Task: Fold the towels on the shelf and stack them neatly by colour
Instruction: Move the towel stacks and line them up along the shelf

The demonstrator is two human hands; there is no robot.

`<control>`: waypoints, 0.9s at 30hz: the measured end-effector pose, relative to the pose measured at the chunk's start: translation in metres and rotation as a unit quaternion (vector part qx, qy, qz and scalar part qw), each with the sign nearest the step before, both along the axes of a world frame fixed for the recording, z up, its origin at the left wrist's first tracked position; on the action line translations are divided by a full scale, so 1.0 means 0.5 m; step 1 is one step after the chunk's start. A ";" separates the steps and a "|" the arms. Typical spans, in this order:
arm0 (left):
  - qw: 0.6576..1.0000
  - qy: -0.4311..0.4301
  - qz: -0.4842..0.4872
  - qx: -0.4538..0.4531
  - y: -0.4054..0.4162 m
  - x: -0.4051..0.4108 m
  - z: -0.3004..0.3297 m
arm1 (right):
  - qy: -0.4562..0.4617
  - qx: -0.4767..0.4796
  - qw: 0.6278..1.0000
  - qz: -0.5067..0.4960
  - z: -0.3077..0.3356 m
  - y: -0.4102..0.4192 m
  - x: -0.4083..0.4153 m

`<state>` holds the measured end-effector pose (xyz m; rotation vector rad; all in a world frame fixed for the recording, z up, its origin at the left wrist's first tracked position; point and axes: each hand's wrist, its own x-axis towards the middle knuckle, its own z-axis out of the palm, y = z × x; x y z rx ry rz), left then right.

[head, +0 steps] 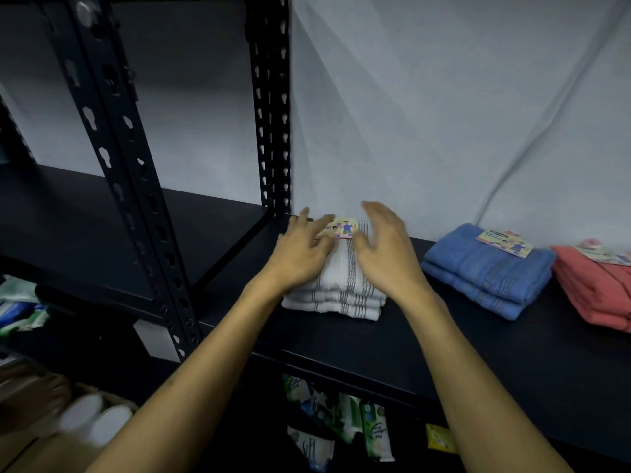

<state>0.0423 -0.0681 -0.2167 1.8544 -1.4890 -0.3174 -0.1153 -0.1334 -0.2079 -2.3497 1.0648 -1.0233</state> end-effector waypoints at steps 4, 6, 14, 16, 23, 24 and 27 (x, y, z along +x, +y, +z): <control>0.992 -0.086 -0.053 0.070 -0.015 0.012 -0.028 | 0.198 0.002 0.979 0.055 -0.039 -0.004 0.024; 0.996 -0.059 -0.052 0.052 -0.008 0.019 -0.034 | 0.221 -0.005 0.974 0.039 -0.053 -0.005 0.020; 0.995 -0.042 0.083 0.021 0.029 0.114 -0.036 | 0.308 -0.040 0.950 0.037 -0.029 0.060 0.032; 0.983 -0.102 0.124 0.090 0.033 0.148 -0.061 | 0.312 -0.007 0.949 0.036 -0.039 0.043 0.044; 0.948 -0.199 0.151 0.195 0.046 0.141 -0.115 | 0.292 0.025 0.956 0.020 -0.041 -0.062 0.156; 0.947 -0.200 0.159 0.194 0.047 0.139 -0.116 | 0.293 0.025 0.956 0.018 -0.041 -0.078 0.179; 0.947 -0.198 0.170 0.188 0.048 0.134 -0.117 | 0.312 0.016 0.950 0.006 -0.034 -0.111 0.246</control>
